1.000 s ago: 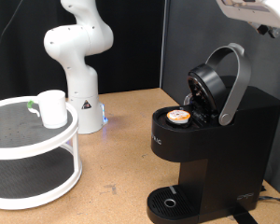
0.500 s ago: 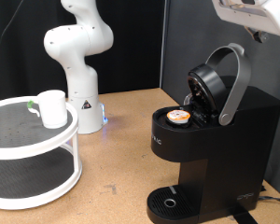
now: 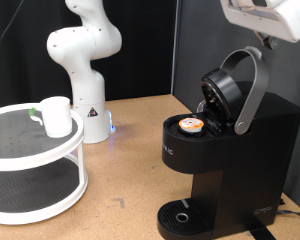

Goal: Make a cup of coffee with the keurig machine

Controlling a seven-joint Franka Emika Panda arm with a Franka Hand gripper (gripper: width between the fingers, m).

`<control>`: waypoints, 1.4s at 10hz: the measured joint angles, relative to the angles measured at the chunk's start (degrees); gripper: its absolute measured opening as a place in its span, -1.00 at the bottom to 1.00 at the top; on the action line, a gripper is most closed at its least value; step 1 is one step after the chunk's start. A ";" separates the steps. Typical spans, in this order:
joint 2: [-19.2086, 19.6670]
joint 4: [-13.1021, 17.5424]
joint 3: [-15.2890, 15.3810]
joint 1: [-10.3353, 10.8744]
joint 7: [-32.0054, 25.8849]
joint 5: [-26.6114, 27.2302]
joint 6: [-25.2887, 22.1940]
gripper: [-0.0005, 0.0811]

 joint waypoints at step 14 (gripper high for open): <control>-2.75 -0.32 -5.77 -5.14 -9.40 -2.83 -10.38 -0.99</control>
